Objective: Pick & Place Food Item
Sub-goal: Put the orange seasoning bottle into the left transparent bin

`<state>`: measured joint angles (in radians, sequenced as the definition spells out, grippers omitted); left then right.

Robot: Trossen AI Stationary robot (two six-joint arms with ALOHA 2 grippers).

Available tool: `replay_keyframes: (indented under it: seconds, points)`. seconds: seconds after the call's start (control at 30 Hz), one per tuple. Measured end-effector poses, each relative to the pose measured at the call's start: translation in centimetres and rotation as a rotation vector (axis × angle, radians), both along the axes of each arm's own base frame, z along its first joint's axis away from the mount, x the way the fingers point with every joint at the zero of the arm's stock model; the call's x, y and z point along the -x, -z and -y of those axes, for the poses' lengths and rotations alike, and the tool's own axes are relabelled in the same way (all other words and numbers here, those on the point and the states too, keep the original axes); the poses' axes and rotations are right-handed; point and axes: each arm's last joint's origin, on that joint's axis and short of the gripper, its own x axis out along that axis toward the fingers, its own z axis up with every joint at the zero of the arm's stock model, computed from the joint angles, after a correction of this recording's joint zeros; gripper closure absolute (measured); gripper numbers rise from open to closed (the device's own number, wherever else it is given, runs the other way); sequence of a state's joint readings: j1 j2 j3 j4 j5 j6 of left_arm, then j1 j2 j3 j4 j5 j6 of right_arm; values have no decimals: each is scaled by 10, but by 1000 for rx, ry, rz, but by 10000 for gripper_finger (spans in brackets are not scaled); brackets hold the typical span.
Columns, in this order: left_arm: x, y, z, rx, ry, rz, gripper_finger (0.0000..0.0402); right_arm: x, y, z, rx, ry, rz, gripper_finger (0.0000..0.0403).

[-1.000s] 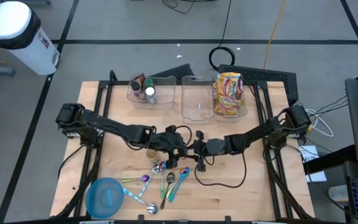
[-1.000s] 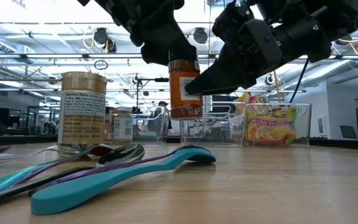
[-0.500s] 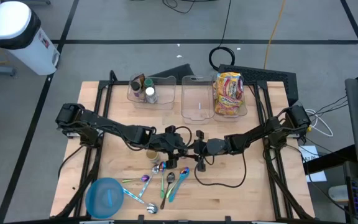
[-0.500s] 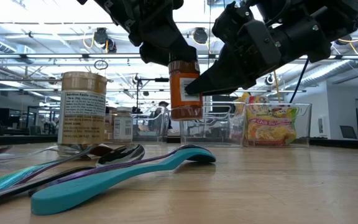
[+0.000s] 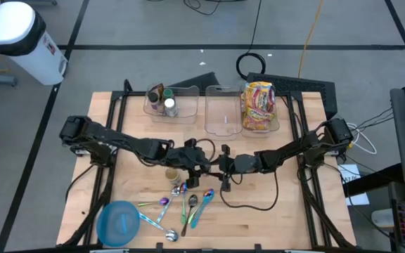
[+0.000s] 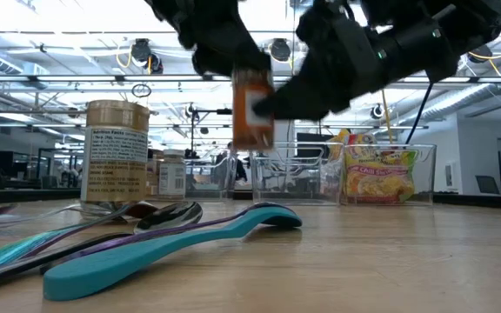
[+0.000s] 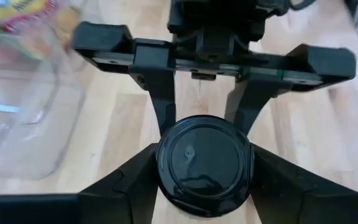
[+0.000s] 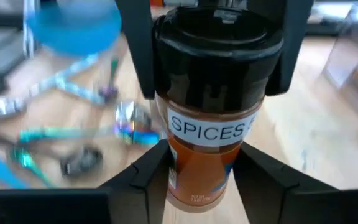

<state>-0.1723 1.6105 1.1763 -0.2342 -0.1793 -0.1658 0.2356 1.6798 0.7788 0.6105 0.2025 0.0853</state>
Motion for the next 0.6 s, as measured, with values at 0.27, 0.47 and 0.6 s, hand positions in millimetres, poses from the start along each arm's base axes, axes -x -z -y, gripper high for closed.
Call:
replay_keyframes:
  seconds: [0.27, 0.47, 0.6]
  points:
    - [31, -61, -10, 9, -44, 164, 194, 11, -22, 3, -14, -3, 55, 178]
    - [60, -95, -21, -51, -155, 265, 194, 34, -25, 7, -30, -37, 69, 152]
    - [76, -112, -38, -96, -306, 332, 193, 48, -12, 9, -49, -23, 38, 150]
